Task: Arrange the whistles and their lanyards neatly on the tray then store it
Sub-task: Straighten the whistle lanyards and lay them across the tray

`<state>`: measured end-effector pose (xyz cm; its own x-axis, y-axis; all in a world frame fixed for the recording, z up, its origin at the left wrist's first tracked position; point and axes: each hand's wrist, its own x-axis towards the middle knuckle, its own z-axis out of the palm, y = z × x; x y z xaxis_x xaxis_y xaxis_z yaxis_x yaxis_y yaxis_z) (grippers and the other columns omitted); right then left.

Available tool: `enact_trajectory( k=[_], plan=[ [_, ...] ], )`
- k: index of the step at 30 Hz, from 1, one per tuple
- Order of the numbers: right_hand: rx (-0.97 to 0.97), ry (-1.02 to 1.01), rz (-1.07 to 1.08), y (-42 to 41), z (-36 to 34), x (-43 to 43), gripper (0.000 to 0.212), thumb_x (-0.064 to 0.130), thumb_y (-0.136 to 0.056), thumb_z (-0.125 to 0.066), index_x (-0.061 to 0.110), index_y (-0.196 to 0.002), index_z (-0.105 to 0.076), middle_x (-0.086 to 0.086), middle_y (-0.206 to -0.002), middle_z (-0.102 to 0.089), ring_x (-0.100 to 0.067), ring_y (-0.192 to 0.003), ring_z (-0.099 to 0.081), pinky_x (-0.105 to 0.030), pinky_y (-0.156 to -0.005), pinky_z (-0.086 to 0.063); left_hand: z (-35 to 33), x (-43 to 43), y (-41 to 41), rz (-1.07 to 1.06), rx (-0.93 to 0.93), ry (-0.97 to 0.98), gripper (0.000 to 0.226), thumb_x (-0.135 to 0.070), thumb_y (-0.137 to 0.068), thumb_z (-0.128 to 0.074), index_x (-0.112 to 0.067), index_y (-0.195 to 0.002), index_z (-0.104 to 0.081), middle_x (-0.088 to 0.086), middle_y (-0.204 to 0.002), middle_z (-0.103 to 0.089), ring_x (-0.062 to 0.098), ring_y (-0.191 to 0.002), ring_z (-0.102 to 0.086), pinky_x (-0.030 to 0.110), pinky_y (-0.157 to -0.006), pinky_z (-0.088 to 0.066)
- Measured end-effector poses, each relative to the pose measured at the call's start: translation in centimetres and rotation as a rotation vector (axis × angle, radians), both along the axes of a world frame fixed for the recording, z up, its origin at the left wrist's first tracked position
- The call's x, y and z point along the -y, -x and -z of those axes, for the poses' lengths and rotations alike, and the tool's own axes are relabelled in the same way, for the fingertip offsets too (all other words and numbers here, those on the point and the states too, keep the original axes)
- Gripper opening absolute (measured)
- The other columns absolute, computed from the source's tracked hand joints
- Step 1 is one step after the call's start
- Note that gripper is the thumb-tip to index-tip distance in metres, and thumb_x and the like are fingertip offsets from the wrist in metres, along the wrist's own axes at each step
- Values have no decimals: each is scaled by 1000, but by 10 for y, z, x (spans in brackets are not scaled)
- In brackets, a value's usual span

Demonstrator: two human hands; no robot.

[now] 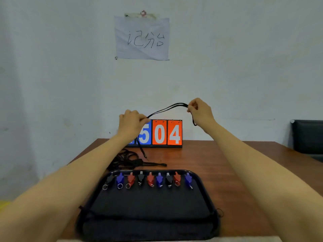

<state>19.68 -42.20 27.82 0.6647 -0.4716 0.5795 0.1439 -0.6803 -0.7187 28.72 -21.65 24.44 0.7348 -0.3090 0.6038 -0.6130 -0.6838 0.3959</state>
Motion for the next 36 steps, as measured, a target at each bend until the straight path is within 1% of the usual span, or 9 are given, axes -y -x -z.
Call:
enact_trajectory(
  k=[3, 6, 10, 14, 19, 25, 31, 34, 36],
  plan=[
    [-143, 39, -11, 13, 1, -7, 12, 12, -96, -46, 9, -101, -57, -11, -104, -66, -17, -82, -55, -18, -54, -39, -24, 1, 32, 336, -436, 372, 30, -33, -87, -62, -9, -104, -70, 5, -97, -68, 19, -94, -60, 27, -87, -43],
    [-362, 194, -61, 30, 2, -24, 23, 16, -95, -50, 7, -113, -60, -10, -117, -63, -23, -100, -59, -22, -71, -43, -42, 1, 60, 378, -577, 433, 27, -33, -83, -67, -13, -101, -72, -3, -90, -67, 9, -75, -48, 21, -76, -39],
    [-217, 116, -135, 57, -4, -54, 29, 24, -98, -42, 9, -116, -59, -8, -112, -65, -24, -104, -60, -30, -77, -46, -49, -9, 88, 331, -587, 513, 28, -33, -85, -67, -9, -97, -68, -5, -77, -65, 7, -65, -47, 15, -53, -40],
    [-388, 89, -339, 81, -1, -84, 43, 46, -96, -41, 12, -114, -61, 0, -106, -65, -15, -99, -60, -33, -90, -48, -40, -21, 106, 305, -641, 589, 29, -31, -86, -65, -6, -99, -68, -4, -76, -65, 11, -76, -49, 23, -65, -37],
    [-447, -128, -449, 97, 19, -110, 43, 50, -94, -44, 13, -112, -58, -2, -105, -67, -16, -102, -63, -37, -94, -46, -25, -40, 128, 220, -691, 598, 15, -23, -86, -64, -9, -82, -62, -2, -69, -65, 9, -63, -46, 20, -57, -35],
    [-414, 156, -363, 116, 38, -133, 37, 44, -90, -55, 13, -108, -59, -5, -107, -67, -17, -106, -59, -33, -96, -45, -16, -64, 147, 201, -757, 707, 8, -14, -88, -61, -9, -84, -65, -1, -71, -64, 10, -58, -49, 23, -58, -35],
    [-339, 273, -310, 126, 42, -154, 21, 27, -94, -53, 10, -85, -59, 0, -72, -50, -11, -65, -43, -20, -59, -34, -6, -78, 159, 224, -797, 740, 17, -14, -89, -58, -6, -103, -63, -1, -72, -67, 10, -56, -50, 23, -57, -35],
    [-343, 303, -309, 130, 37, -153, 23, 23, -96, -49, 6, -91, -65, 3, -75, -57, -8, -67, -48, -15, -61, -37, 2, -92, 157, 172, -746, 648, 24, -14, -87, -61, -1, -108, -59, -1, -69, -67, 16, -72, -57, 22, -57, -40],
    [-356, 267, -363, 134, 34, -152, 23, 18, -97, -47, 6, -99, -66, 1, -82, -65, -5, -70, -57, -13, -69, -44, 12, -101, 153, 52, -510, 394, 35, -19, -85, -65, -5, -114, -52, 2, -94, -61, 21, -97, -57, 27, -72, -46]
  ],
)
